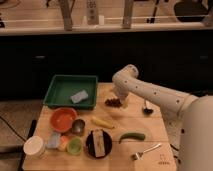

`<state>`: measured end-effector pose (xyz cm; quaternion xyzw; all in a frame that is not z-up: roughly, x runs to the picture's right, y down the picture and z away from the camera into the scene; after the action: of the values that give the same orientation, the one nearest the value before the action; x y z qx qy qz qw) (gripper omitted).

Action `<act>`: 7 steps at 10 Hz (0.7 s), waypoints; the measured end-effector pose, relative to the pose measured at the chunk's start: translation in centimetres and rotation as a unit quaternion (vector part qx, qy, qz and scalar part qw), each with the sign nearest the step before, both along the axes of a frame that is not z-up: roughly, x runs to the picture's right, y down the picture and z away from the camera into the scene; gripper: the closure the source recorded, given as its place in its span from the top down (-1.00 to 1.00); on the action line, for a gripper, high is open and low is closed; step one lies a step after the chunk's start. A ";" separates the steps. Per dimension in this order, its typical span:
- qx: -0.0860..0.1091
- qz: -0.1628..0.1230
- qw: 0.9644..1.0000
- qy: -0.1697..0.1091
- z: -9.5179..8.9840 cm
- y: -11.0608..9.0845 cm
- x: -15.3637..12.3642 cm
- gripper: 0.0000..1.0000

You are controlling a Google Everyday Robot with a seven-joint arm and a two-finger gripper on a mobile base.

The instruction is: Place grapes in table surface

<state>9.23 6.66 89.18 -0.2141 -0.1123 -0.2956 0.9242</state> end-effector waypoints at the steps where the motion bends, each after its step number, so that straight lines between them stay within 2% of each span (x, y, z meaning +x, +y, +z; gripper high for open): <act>1: -0.002 0.003 1.000 -0.003 0.3 0.0 0.1 0.60; 7: -0.021 0.030 0.999 -0.027 2.7 0.1 0.7 0.60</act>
<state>9.88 6.72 91.85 -0.2219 -0.1497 -0.2709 0.9246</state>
